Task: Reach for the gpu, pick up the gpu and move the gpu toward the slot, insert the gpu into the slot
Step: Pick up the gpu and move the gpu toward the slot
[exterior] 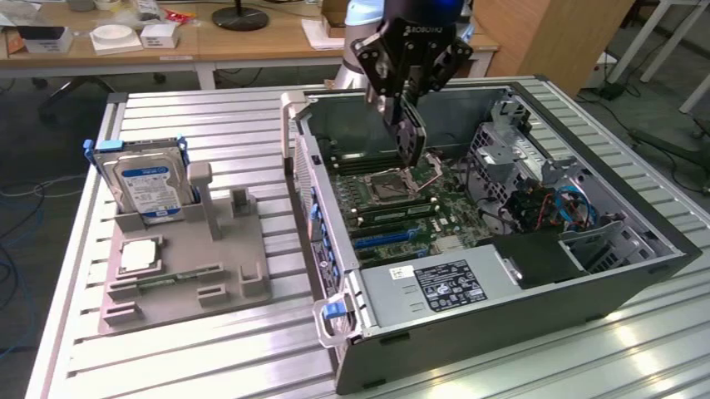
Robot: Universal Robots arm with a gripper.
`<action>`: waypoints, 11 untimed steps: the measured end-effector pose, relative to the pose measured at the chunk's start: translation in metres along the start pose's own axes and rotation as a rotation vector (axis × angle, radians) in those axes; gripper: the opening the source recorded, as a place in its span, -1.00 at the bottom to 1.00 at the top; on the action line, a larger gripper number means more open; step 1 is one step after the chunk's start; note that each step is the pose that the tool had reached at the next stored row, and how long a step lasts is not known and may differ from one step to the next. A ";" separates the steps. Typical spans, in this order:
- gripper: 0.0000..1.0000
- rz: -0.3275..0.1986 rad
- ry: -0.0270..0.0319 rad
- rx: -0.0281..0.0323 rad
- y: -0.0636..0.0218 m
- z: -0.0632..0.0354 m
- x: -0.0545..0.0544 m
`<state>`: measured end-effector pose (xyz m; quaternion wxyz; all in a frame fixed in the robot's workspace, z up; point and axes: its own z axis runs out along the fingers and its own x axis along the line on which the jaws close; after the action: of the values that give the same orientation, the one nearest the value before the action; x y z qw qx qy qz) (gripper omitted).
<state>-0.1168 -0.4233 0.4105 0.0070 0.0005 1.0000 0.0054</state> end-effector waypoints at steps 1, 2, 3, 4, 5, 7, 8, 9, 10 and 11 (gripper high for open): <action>-0.47 0.000 0.0000 0.0000 0.0000 0.0000 -0.002; -0.47 0.000 0.0001 0.0000 0.0000 0.0000 -0.004; -0.47 0.000 0.0000 0.0000 0.0000 0.0001 -0.007; -0.47 0.000 0.0000 0.0000 0.0000 0.0001 -0.009; -0.47 0.000 0.0001 0.0001 0.0000 0.0001 -0.012; -0.47 0.000 0.0001 0.0000 0.0000 0.0002 -0.017; -0.47 0.000 0.0000 0.0000 0.0000 0.0003 -0.020; -0.47 0.000 0.0001 0.0001 0.0000 0.0003 -0.022; -0.47 0.000 0.0001 0.0001 0.0000 0.0003 -0.025; -0.47 0.000 0.0001 0.0001 0.0000 0.0003 -0.027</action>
<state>-0.0894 -0.4233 0.4105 0.0070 0.0005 1.0000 0.0054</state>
